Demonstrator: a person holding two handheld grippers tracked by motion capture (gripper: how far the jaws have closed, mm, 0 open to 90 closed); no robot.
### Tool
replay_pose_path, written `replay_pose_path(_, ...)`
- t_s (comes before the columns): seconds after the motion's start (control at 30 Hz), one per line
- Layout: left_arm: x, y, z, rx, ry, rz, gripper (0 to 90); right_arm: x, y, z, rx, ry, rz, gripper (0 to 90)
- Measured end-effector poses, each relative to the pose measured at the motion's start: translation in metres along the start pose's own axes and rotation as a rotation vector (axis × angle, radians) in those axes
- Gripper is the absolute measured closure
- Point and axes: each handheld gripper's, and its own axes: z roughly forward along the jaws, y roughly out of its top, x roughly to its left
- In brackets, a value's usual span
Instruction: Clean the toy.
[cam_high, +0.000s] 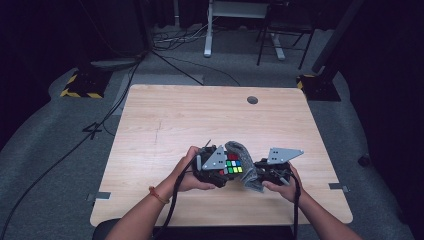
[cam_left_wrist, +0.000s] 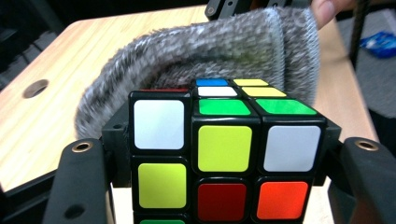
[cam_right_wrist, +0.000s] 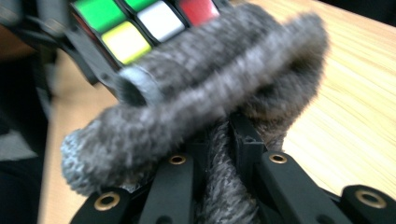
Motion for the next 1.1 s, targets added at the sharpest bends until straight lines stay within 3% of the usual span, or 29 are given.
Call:
replay_pose_path(0.13, 0.002, -0.003, 0.001, -0.007, -0.014, -0.022, 33.0, 0.001, 0.001, -0.003, -0.029, 0.006, 0.017, 80.4)
replay_pose_path(0.53, -0.002, -0.005, 0.01, 0.097, 0.013, 0.028, 33.1, 0.008, 0.008, -0.007, -0.07, -0.001, -0.036, 80.4)
replay_pose_path(0.63, -0.002, -0.005, 0.01, 0.09, 0.011, 0.026, 33.3, 0.008, 0.008, -0.007, -0.077, 0.007, -0.037, 80.4)
replay_pose_path(0.7, -0.001, -0.004, 0.009, 0.089, 0.012, 0.026, 33.4, 0.008, 0.009, -0.006, -0.072, 0.0, -0.042, 80.3)
replay_pose_path(0.77, 0.0, -0.004, 0.009, 0.083, 0.008, 0.026, 33.5, 0.005, 0.008, -0.003, -0.01, -0.045, -0.053, 80.3)
replay_pose_path(0.8, 0.0, -0.004, 0.009, 0.083, 0.008, 0.026, 33.5, 0.005, 0.008, -0.003, -0.01, -0.045, -0.053, 80.3)
replay_pose_path(0.87, -0.001, -0.003, 0.007, 0.069, 0.005, 0.029, 33.5, 0.003, 0.004, 0.001, 0.039, -0.07, -0.065, 80.2)
replay_pose_path(1.1, 0.002, 0.0, -0.004, 0.005, 0.017, -0.005, 33.5, 0.004, 0.001, 0.004, 0.083, -0.058, -0.063, 80.2)
